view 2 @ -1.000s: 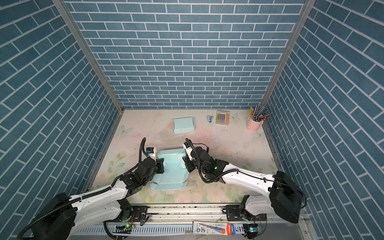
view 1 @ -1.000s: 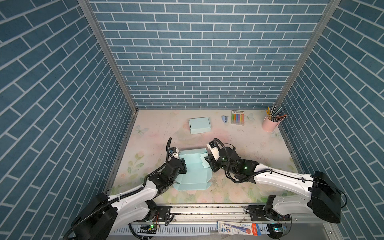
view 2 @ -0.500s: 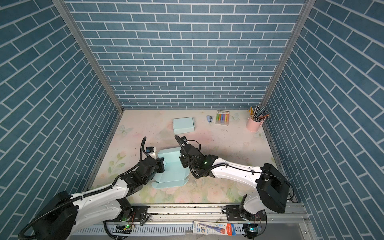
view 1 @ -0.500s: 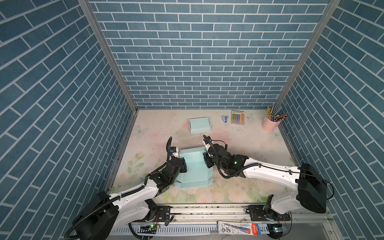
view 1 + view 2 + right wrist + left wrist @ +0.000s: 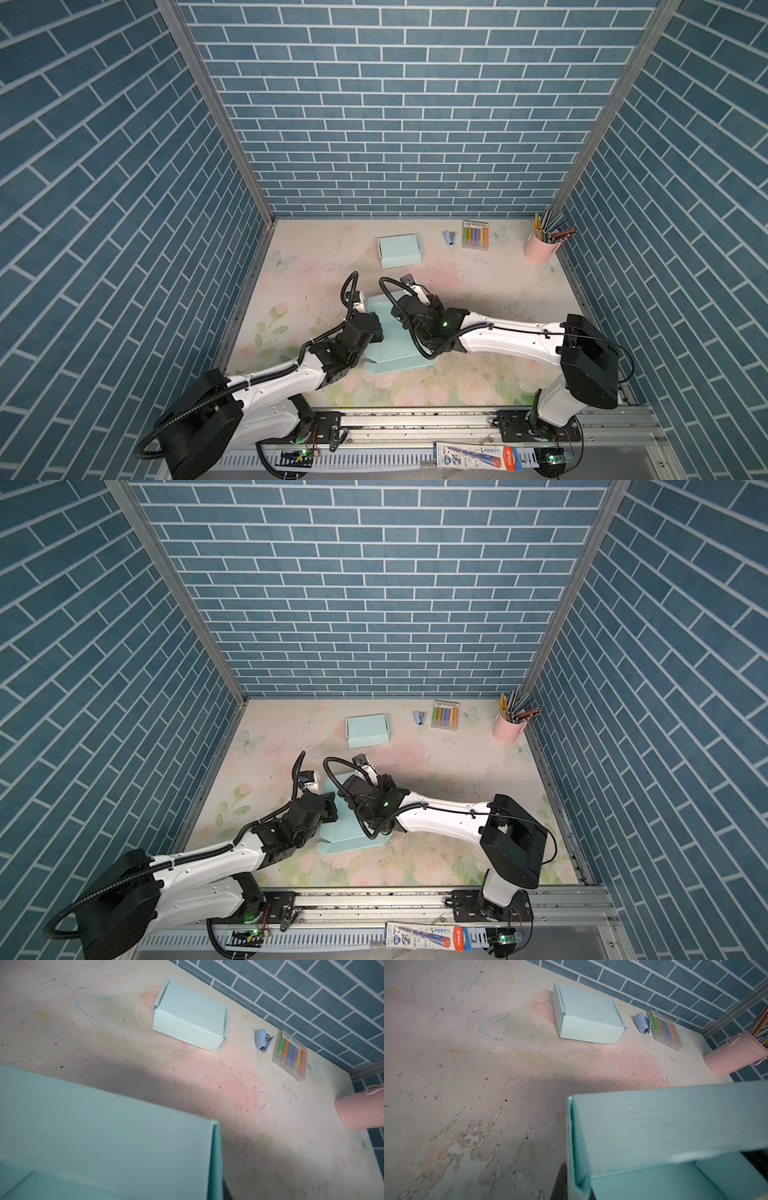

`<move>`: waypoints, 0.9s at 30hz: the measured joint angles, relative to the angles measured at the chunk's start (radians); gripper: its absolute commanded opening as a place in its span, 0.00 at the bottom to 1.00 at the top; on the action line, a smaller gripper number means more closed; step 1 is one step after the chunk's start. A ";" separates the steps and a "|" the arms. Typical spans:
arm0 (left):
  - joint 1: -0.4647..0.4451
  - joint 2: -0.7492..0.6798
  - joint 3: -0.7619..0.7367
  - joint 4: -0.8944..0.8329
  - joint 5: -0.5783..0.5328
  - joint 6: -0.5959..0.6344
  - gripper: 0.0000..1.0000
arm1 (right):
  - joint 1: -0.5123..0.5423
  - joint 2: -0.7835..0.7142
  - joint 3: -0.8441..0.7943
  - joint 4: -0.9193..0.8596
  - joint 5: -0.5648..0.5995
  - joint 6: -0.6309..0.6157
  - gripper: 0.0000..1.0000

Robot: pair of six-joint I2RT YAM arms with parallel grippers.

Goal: Fold the paper box
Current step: 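Reach the right gripper across to the box's far end while the left holds the wall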

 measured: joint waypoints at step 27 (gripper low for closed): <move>-0.041 0.020 0.027 0.009 -0.019 -0.060 0.00 | 0.045 0.082 0.080 -0.095 0.253 0.122 0.00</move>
